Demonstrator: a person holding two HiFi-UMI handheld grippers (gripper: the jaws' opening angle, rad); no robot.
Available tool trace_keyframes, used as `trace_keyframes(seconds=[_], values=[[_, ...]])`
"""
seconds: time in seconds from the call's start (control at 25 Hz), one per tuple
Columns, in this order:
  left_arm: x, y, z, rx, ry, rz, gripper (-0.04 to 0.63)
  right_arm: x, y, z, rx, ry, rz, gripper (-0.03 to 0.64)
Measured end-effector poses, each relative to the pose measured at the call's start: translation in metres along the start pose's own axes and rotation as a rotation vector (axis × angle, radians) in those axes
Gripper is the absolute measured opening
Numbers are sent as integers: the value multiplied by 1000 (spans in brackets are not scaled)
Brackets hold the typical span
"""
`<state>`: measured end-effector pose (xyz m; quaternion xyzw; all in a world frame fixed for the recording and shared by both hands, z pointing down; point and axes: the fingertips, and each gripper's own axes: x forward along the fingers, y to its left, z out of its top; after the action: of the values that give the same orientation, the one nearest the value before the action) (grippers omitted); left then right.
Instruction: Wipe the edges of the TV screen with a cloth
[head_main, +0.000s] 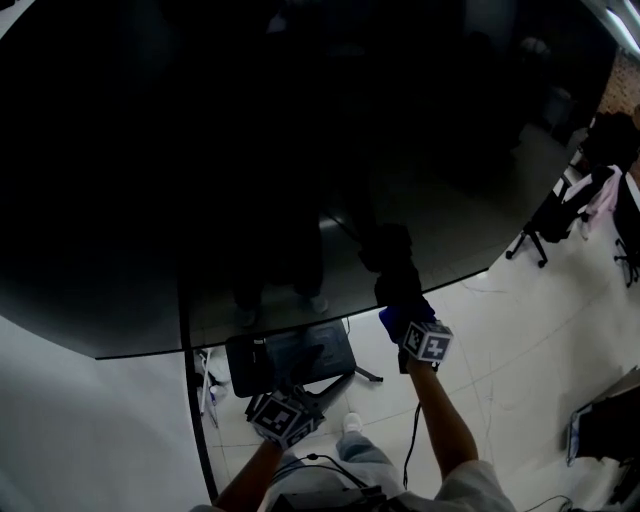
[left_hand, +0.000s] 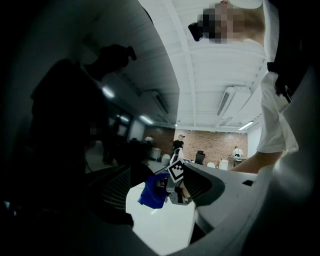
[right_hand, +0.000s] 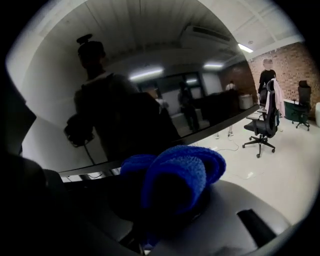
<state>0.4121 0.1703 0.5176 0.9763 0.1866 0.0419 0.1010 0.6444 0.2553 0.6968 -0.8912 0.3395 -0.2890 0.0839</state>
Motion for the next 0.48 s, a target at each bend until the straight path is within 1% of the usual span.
trace_keyframes(seconds=[0.16, 0.32, 0.48], values=[[-53, 44, 2, -16, -36, 120, 307, 16, 74, -24, -33, 49, 76, 81], [-93, 65, 18, -51, -66, 198, 307, 21, 140, -45, -71, 95, 155, 82], [-136, 86, 23, -68, -98, 277, 307, 26, 210, -71, -121, 150, 241, 83]])
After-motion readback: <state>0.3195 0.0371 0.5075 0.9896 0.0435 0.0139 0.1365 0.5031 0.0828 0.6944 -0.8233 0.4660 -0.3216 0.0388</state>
